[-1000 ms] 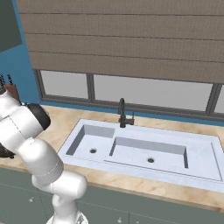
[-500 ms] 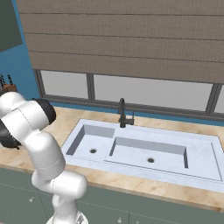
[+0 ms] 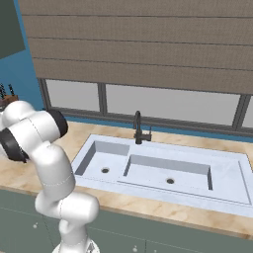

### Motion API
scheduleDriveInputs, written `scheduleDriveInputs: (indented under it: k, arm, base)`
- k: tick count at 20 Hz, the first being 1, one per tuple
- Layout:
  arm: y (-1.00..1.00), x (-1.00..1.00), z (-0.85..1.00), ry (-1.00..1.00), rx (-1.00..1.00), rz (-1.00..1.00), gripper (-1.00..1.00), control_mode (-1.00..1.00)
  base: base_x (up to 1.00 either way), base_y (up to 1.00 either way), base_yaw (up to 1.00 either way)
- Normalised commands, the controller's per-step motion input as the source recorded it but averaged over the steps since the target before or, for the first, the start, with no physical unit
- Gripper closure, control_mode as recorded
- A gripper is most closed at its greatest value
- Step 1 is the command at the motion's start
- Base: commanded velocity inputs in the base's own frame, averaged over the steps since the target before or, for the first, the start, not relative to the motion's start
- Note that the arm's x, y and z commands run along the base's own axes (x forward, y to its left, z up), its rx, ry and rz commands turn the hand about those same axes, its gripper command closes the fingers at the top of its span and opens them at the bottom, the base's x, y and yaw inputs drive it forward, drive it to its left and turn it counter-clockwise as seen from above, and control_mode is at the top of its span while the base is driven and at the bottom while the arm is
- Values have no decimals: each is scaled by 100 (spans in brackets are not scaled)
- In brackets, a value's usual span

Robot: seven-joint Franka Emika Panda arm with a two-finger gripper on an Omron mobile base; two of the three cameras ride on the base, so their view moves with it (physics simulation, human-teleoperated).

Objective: Pick the carrots from the cabinet and place them in one bowl. Pick the garlic from the sink and place it in the other bowl.

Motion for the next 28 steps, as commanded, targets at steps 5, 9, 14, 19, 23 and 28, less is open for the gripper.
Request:
scheduleDriveInputs:
  k: [5,9,14,19,23,28]
  arm:
    - [0,1,0,1,0,0,-100,-100]
    - [0,0,0,0,0,0,-100,-100]
    - [-1,10,0,0,0,0,-100,-100]
    - [-7,17,1,0,0,0,-100,-100]
    - [-34,-17,57,-5,0,0,-100,-100]
    - [-31,-33,75,-9,1,0,-100,-100]
  base:
    - [0,0,0]
    - [0,0,0]
    - [0,0,0]
    - [0,0,0]
    - [0,0,0]
    - [0,0,0]
